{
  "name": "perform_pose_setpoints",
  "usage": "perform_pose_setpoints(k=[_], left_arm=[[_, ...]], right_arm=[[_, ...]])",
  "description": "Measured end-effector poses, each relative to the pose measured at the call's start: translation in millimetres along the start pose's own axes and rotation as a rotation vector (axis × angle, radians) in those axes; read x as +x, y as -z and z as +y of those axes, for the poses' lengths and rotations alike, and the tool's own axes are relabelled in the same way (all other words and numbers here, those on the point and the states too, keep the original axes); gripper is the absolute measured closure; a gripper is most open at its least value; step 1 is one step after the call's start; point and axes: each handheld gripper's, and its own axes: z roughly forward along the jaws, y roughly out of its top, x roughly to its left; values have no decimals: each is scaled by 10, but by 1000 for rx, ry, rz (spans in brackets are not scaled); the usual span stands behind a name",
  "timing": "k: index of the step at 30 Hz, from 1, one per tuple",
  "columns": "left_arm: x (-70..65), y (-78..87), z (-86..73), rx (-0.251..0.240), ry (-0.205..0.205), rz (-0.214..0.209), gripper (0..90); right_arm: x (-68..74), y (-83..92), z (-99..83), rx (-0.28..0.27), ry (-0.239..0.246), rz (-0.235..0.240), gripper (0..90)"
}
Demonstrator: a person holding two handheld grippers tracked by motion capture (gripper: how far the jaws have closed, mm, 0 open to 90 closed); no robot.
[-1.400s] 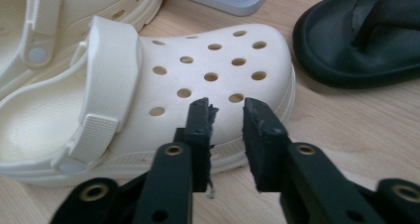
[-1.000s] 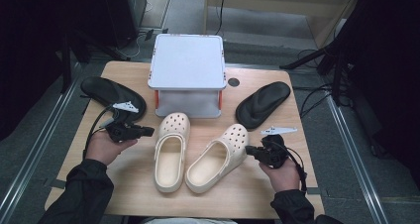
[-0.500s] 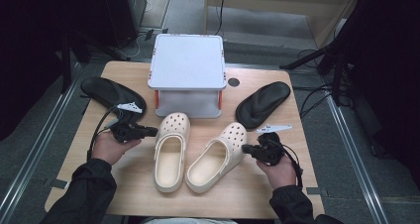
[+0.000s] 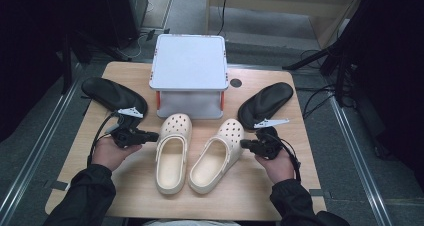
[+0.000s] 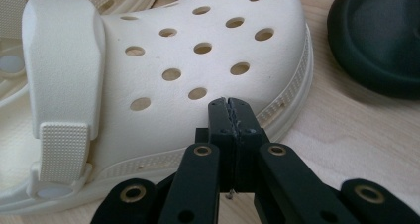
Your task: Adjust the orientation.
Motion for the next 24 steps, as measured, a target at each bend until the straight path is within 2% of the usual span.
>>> perform_pose_setpoints(k=[10,13,19,24], left_arm=[[-29,15,-66,2,8,3,857],[-31,6,-83,-4,28,-10,857],[-63,-38,-80,13,13,-10,858],[-56,-39,-84,11,22,-18,860]], right_arm=[[8,-135,139,6,27,37,898],[24,-174,172,8,35,48,896],[71,-250,231,7,50,58,897],[97,-297,267,2,48,60,896]])
